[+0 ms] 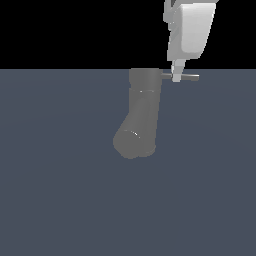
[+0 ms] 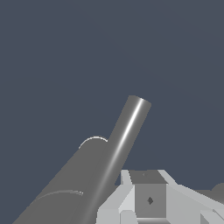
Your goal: Turn on the faucet by rotating a designated handle.
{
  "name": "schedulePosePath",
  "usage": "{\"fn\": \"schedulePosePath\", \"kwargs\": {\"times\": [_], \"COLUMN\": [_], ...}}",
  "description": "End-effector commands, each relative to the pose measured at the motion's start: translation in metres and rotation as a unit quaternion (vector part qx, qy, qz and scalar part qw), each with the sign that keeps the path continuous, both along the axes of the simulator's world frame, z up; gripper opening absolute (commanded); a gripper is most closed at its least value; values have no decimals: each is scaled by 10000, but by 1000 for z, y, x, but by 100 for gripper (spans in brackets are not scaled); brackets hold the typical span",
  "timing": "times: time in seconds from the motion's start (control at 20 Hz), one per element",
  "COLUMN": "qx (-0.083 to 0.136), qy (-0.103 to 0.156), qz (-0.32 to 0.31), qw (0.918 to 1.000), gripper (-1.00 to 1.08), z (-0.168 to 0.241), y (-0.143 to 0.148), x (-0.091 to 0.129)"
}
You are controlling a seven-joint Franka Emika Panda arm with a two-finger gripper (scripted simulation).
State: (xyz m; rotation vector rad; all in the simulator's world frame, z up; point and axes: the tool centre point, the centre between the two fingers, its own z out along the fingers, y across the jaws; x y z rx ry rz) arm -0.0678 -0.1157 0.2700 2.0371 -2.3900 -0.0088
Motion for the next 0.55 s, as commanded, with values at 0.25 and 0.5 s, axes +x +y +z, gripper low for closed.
{"fn": "schedulePosePath", "kwargs": {"times": [0.25,0.5], "qx": [-20,-19], "qy": [-25,-23], "qz": [-243,-260], "qw": [9997,9997], "gripper": [-100,-100], "z": [0,0], "y": [-39,-47], "x": [6,10]}}
